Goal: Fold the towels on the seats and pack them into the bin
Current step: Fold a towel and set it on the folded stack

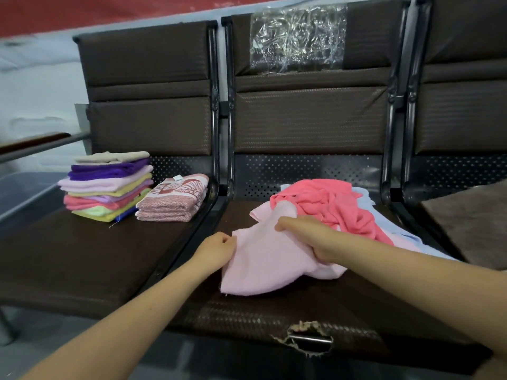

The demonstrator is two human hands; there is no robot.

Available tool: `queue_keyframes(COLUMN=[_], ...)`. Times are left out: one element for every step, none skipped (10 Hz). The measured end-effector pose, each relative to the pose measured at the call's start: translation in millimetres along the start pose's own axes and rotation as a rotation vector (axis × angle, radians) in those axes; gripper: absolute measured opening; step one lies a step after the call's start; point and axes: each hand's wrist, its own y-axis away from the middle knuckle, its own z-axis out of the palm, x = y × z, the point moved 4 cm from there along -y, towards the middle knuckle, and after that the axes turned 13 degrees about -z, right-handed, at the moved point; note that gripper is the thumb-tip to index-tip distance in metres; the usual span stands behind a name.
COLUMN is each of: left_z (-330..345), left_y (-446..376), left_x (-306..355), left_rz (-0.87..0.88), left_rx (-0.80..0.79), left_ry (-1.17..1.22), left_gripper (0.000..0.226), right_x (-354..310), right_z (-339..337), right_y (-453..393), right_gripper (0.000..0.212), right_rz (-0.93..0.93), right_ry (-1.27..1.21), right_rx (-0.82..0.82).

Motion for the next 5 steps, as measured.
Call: queue_keyframes(left_z=[10.5, 16.2, 15.1, -10.6, -45.9], left_y=[7.3, 21.0, 17.9, 11.8, -5.6], left_x=[11.4, 23.8, 33.8, 39.9, 24.4], left_rz=[-0.037, -0.135, -0.236, -0.149, -0.022], left_rx=[-0.135, -0.403, -0.847, -0.872, -0.703], left_ry=[0.128, 0.396, 0.865, 1.113, 1.253], left_gripper=[0.042, 0.049, 0.076, 0.052, 0.032], right_x=[-21.7, -45.0, -69.2, -84.7, -87.9], right_z=[-5.8, -9.0, -2.6, 7.0, 15.0], right_y=[1.7, -4.0, -16.8, -37.7, -62.2], right_gripper=[0.009, 0.010, 0.015, 0.029, 0.020], right_rz=[-0.020, -0.024, -0.036, -0.055, -0.091], right_ry=[-0.143, -0.249, -0.355, -0.414, -0.286], right_rx=[0.034, 0.033, 0.006, 0.015, 0.114])
